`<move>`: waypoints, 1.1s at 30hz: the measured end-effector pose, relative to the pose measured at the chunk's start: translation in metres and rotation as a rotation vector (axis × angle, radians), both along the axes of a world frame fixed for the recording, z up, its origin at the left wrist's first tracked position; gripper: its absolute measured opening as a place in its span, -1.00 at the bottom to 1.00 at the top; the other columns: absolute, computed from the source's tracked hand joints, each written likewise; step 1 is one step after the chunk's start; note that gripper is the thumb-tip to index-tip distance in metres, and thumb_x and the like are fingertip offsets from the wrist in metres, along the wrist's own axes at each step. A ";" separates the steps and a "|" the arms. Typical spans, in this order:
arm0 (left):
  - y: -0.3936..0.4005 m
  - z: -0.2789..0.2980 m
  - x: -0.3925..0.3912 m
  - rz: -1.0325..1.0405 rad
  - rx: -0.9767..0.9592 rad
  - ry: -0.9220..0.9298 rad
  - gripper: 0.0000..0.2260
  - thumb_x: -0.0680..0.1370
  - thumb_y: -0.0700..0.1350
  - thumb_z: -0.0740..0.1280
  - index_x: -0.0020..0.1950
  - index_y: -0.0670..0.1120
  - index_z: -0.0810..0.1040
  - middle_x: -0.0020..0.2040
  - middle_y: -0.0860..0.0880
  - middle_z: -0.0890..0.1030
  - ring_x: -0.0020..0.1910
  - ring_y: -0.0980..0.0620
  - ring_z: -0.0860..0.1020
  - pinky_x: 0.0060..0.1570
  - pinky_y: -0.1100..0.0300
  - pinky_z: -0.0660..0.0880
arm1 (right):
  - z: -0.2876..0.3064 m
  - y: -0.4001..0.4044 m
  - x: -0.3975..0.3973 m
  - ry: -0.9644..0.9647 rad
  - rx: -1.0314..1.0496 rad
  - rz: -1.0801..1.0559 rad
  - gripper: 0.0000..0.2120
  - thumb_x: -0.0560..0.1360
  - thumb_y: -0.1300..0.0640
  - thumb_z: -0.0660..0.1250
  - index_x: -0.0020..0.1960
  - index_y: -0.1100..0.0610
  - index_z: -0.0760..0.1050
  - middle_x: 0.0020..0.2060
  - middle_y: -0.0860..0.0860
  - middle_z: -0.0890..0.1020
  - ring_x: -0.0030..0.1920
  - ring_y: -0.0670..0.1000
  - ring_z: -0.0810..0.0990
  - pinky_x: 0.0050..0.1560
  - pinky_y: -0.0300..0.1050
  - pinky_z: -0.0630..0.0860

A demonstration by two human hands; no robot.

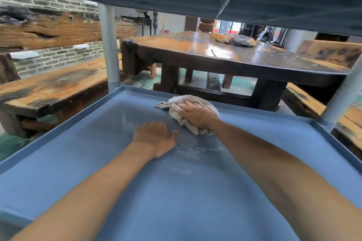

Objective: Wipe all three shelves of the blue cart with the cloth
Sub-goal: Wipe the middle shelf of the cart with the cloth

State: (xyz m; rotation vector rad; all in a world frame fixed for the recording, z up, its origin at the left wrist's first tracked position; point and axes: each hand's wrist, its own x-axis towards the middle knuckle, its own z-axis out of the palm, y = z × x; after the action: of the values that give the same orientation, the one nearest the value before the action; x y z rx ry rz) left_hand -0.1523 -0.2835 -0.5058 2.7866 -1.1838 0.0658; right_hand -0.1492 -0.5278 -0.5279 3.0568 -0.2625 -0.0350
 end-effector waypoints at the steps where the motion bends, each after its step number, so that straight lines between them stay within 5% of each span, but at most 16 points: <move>1: -0.001 -0.001 0.000 -0.003 -0.003 -0.017 -0.50 0.63 0.27 -0.02 0.13 -0.05 0.53 0.20 -0.08 0.59 0.21 -0.13 0.53 0.03 0.05 0.41 | 0.001 -0.007 -0.010 0.021 -0.054 0.010 -0.13 0.41 -0.27 -0.42 0.66 -0.05 0.01 0.67 0.00 0.00 0.66 0.11 -0.11 0.61 0.25 -0.07; 5: -0.003 0.001 0.002 0.002 0.004 -0.097 -0.56 0.61 0.28 0.02 -0.06 -0.03 0.49 0.11 -0.09 0.61 0.15 -0.14 0.56 0.03 0.06 0.44 | 0.005 -0.027 -0.049 0.023 -0.196 0.059 -0.26 0.53 -0.13 -0.37 0.65 0.05 0.04 0.66 0.05 0.05 0.66 0.18 -0.04 0.61 0.26 0.00; 8: -0.006 0.002 0.005 0.014 -0.001 -0.129 -0.54 0.59 0.31 0.07 -0.23 -0.05 0.38 0.04 -0.09 0.61 0.10 -0.15 0.57 0.00 0.04 0.43 | 0.002 -0.049 -0.080 0.004 -0.225 0.051 -0.51 0.73 0.04 -0.07 0.64 0.09 0.10 0.65 0.07 0.10 0.65 0.21 -0.01 0.62 0.24 -0.02; 11: -0.007 0.000 0.008 0.016 -0.055 -0.155 -0.54 0.55 0.33 0.14 -0.31 -0.02 0.34 -0.03 -0.08 0.61 0.05 -0.15 0.58 -0.10 0.07 0.41 | 0.005 -0.070 -0.121 0.000 -0.218 -0.022 -0.53 0.75 0.04 -0.03 0.64 0.09 0.09 0.65 0.08 0.08 0.65 0.19 -0.02 0.62 0.23 -0.05; 13: -0.006 -0.003 0.009 0.014 -0.081 -0.182 -0.52 0.54 0.35 0.13 -0.29 -0.03 0.38 -0.09 -0.06 0.60 0.01 -0.13 0.58 -0.12 0.09 0.41 | 0.008 -0.091 -0.151 0.034 -0.179 -0.118 -0.38 0.69 -0.20 -0.22 0.66 0.05 0.07 0.66 0.05 0.04 0.66 0.14 -0.04 0.62 0.20 -0.09; 16: -0.005 -0.004 0.010 0.001 -0.094 -0.195 -0.43 0.52 0.42 0.08 -0.34 -0.05 0.40 -0.22 -0.03 0.56 -0.11 -0.10 0.57 -0.15 0.10 0.45 | 0.002 -0.134 -0.201 -0.021 0.057 -0.356 0.18 0.24 -0.62 -0.58 0.66 -0.11 0.06 0.67 -0.03 0.02 0.66 0.05 -0.06 0.62 0.18 -0.11; 20: -0.008 0.002 0.006 0.012 -0.090 -0.222 -0.34 0.48 0.49 0.04 -0.32 -0.07 0.51 -0.25 -0.03 0.58 -0.15 -0.08 0.58 -0.17 0.12 0.45 | 0.003 -0.178 -0.271 -0.143 0.170 -0.636 -0.15 0.49 -0.52 -0.31 0.64 -0.15 0.12 0.65 0.00 0.15 0.64 0.09 0.05 0.60 0.19 -0.06; 23: -0.011 0.003 0.006 0.026 -0.095 -0.236 -0.32 0.45 0.51 0.05 -0.33 -0.08 0.51 -0.26 -0.02 0.57 -0.15 -0.09 0.58 -0.16 0.13 0.46 | 0.003 -0.192 -0.293 -0.149 0.199 -0.735 -0.44 0.70 -0.23 -0.11 0.65 -0.11 0.13 0.66 0.02 0.11 0.64 0.09 0.04 0.62 0.13 -0.08; 33: -0.014 0.003 0.010 -0.012 0.020 -0.238 -0.36 0.44 0.53 0.01 -0.35 -0.03 0.41 -0.27 0.02 0.53 -0.16 -0.05 0.56 -0.23 0.15 0.43 | -0.002 -0.185 -0.300 -0.229 0.203 -0.766 -0.42 0.64 -0.29 -0.13 0.61 -0.17 0.19 0.60 0.00 0.24 0.60 0.11 0.16 0.58 0.17 0.06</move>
State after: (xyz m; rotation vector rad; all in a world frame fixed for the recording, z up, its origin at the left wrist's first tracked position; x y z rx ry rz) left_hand -0.1425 -0.2977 -0.5029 2.8500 -1.2558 0.3969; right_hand -0.4487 -0.7132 -0.5295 2.9286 -1.4956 0.2597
